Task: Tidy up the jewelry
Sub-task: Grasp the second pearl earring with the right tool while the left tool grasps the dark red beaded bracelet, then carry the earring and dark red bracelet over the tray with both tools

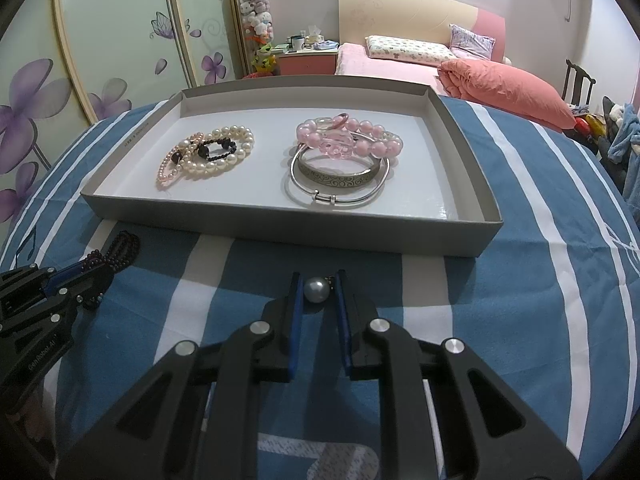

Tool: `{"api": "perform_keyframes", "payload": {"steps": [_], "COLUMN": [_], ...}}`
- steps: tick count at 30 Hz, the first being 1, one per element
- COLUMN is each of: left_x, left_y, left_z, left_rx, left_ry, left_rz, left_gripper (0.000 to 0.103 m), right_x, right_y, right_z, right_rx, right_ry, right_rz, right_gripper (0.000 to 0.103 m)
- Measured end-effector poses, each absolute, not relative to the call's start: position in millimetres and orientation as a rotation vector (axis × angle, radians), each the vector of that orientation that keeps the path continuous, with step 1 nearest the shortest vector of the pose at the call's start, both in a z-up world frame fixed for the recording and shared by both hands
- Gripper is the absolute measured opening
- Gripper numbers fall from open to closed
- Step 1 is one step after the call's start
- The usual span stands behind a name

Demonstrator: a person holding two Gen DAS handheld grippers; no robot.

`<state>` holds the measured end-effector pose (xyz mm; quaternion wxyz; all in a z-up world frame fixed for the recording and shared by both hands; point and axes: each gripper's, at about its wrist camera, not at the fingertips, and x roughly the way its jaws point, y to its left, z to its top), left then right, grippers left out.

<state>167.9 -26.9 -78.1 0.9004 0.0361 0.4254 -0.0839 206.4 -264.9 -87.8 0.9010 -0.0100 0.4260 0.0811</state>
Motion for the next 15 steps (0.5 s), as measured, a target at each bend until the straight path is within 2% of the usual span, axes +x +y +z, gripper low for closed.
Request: {"api": "perform_keyframes", "payload": {"steps": [15], "left_x": [168.0], "left_y": [-26.7], "left_z": [-78.2], "left_rx": [0.077], "left_ry": [0.879], "left_rz": [-0.174], "left_gripper": [0.012], "right_x": [205.5], "right_y": [-266.2], "right_z": [-87.6], "right_rx": [-0.024], "right_ry": [0.882], "right_rz": [0.166], "right_gripper": [0.017]}}
